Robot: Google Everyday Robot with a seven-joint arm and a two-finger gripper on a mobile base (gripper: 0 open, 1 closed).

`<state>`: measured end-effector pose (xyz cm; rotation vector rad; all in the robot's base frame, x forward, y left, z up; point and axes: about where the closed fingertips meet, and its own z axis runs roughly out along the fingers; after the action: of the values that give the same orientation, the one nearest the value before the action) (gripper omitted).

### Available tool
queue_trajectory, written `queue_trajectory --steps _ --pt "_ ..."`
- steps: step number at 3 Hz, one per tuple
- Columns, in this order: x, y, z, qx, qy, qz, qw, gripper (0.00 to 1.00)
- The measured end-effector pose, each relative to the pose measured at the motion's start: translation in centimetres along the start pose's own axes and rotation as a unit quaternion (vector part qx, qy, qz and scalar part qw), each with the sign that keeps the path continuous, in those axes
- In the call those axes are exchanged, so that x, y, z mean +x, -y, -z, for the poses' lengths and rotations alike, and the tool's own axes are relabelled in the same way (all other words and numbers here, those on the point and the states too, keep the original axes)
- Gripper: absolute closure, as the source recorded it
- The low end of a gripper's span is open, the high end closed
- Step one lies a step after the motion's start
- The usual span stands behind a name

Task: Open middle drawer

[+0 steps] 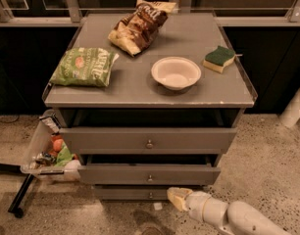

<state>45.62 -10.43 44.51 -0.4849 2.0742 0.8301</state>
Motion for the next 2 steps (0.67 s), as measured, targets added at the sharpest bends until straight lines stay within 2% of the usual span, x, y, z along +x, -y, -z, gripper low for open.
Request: queue_trajectory --steps 1,2 --pt "-3.9 2.9 1.3 0.038 0.056 0.024 0.9974 1.0" --pt "-7.6 5.3 2.3 0.065 0.101 0.041 0.992 1.0"
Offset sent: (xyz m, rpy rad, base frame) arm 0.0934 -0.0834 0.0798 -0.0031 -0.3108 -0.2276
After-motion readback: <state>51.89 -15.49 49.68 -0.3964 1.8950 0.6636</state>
